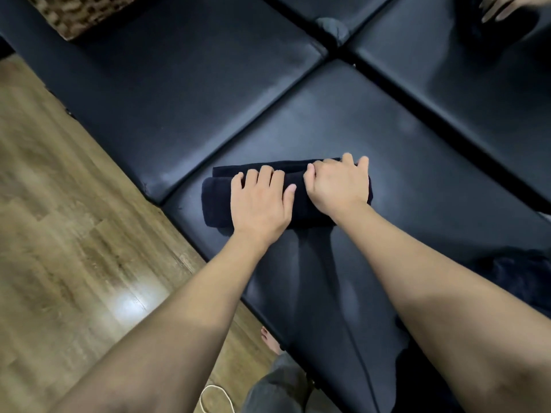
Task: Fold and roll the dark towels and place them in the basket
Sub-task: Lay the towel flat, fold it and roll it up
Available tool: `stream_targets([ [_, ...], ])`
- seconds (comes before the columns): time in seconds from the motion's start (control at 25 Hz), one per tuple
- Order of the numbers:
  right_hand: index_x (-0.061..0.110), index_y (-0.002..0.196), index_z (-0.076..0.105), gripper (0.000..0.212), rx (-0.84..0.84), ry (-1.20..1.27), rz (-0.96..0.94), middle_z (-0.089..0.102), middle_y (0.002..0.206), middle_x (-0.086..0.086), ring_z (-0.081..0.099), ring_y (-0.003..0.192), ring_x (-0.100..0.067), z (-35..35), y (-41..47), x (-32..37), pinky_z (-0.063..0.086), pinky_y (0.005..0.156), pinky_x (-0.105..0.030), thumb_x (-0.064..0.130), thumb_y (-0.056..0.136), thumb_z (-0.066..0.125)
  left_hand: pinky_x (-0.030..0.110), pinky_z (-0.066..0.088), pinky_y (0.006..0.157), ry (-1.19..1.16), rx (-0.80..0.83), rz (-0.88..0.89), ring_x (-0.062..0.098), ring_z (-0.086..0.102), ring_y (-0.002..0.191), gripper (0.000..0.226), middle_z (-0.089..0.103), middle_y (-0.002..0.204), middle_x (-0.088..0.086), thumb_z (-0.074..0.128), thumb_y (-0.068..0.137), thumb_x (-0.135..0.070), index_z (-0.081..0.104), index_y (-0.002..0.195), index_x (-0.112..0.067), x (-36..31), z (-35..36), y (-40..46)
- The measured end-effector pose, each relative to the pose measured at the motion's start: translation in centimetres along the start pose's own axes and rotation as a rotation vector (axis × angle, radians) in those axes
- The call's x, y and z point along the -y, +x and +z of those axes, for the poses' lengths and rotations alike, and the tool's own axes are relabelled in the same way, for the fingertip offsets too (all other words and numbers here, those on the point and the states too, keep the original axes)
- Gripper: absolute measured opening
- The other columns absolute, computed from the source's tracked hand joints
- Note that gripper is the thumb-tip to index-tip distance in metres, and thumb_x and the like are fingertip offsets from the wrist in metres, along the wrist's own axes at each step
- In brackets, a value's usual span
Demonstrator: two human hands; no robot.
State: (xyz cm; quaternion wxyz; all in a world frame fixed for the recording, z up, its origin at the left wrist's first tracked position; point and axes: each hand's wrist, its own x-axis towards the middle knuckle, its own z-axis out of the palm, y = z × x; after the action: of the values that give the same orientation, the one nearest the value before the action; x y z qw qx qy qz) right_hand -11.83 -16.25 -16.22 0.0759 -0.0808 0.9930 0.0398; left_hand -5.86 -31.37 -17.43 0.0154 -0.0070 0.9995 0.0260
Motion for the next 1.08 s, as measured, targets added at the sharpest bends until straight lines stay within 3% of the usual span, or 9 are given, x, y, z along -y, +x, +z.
stream_targets([
  [0.08, 0.020, 0.082, 0.066, 0.053, 0.030, -0.001, -0.003, 0.069, 0.086, -0.001, 0.041, 0.087, -0.027, -0.4, 0.8, 0.0, 0.030, 0.088, -0.048, 0.038, 0.103, 0.021, 0.047, 0.036, 0.104, -0.009, -0.024, -0.006, 0.030, 0.057, 0.101, 0.048, 0.064, 0.117, 0.002, 0.031, 0.101, -0.049, 0.063, 0.121, -0.018, -0.3, 0.5, -0.6],
  [0.24, 0.019, 0.093, 0.069, 0.053, 0.078, 0.024, 0.014, 0.070, 0.096, -0.006, 0.053, 0.094, -0.030, -1.0, 2.2, 0.1, 0.030, 0.092, -0.048, 0.042, 0.103, 0.023, 0.044, 0.036, 0.083, 0.058, 0.049, 0.027, 0.030, 0.059, 0.086, 0.051, 0.068, 0.098, 0.001, 0.021, 0.104, -0.046, 0.064, 0.098, -0.020, 0.4, -0.5, 2.8],
  [0.32, 0.014, 0.095, 0.069, 0.051, -0.014, -0.012, -0.023, 0.067, 0.099, -0.008, 0.055, 0.089, -0.034, -0.5, 1.5, 0.4, 0.033, 0.086, -0.047, 0.043, 0.103, 0.028, 0.043, 0.033, 0.079, 0.069, 0.118, 0.054, 0.031, 0.061, 0.085, 0.051, 0.070, 0.096, 0.001, 0.018, 0.105, -0.043, 0.062, 0.093, -0.021, 0.6, -0.9, 4.5],
  [0.44, 0.011, 0.085, 0.066, 0.048, -0.191, -0.043, -0.090, 0.066, 0.086, -0.008, 0.055, 0.079, -0.035, 0.8, -0.1, 0.9, 0.036, 0.080, -0.048, 0.043, 0.103, 0.035, 0.042, 0.031, 0.079, 0.070, 0.140, 0.118, 0.031, 0.065, 0.089, 0.051, 0.073, 0.100, 0.002, 0.018, 0.106, -0.040, 0.065, 0.095, -0.024, 1.1, -0.8, 6.2],
  [0.6, 0.015, 0.089, 0.068, 0.059, -0.005, -0.060, -0.145, 0.072, 0.092, -0.007, 0.054, 0.087, -0.033, -1.0, 1.8, 0.8, 0.030, 0.087, -0.047, 0.047, 0.105, 0.021, 0.040, 0.030, 0.078, 0.016, 0.169, 0.150, 0.031, 0.066, 0.095, 0.054, 0.074, 0.100, 0.003, 0.015, 0.107, -0.041, 0.066, 0.097, -0.026, 1.5, -0.9, 7.6],
  [0.72, 0.019, 0.083, 0.066, 0.066, 0.041, -0.099, -0.157, 0.072, 0.088, -0.007, 0.044, 0.080, -0.029, -1.4, 1.3, 0.9, 0.029, 0.088, -0.044, 0.052, 0.105, 0.013, 0.042, 0.036, 0.081, -0.026, 0.110, 0.212, 0.031, 0.063, 0.094, 0.050, 0.071, 0.099, 0.003, 0.019, 0.108, -0.037, 0.066, 0.098, -0.023, 2.2, -1.3, 6.5],
  [0.84, 0.021, 0.081, 0.067, 0.066, 0.066, -0.099, -0.177, 0.072, 0.087, -0.008, 0.054, 0.083, -0.030, -1.2, -0.4, 1.1, 0.031, 0.089, -0.043, 0.050, 0.105, 0.013, 0.040, 0.035, 0.086, -0.049, -0.009, 0.290, 0.025, 0.059, 0.090, 0.046, 0.069, 0.093, -0.002, 0.022, 0.106, -0.037, 0.064, 0.091, -0.024, 2.4, -1.2, 4.8],
  [0.96, 0.019, 0.083, 0.070, 0.067, 0.071, -0.089, -0.197, 0.073, 0.091, -0.010, 0.063, 0.091, -0.031, -1.2, -1.3, 1.6, 0.034, 0.089, -0.042, 0.049, 0.106, 0.015, 0.040, 0.032, 0.109, -0.169, -0.234, 0.116, 0.019, 0.060, 0.113, 0.036, 0.069, 0.113, -0.007, 0.036, 0.103, -0.038, 0.069, 0.102, -0.025, 2.6, 0.5, 1.9],
  [1.08, 0.016, 0.072, 0.062, 0.068, 0.110, -0.052, -0.198, 0.072, 0.088, -0.011, 0.066, 0.088, -0.032, -1.1, -2.3, 2.1, 0.038, 0.078, -0.040, 0.049, 0.107, 0.014, 0.044, 0.015, 0.124, -0.349, -0.374, -0.233, 0.027, 0.036, 0.147, 0.046, 0.049, 0.152, 0.007, 0.040, 0.103, -0.039, 0.059, 0.137, -0.016, 0.9, 2.5, -1.7],
])
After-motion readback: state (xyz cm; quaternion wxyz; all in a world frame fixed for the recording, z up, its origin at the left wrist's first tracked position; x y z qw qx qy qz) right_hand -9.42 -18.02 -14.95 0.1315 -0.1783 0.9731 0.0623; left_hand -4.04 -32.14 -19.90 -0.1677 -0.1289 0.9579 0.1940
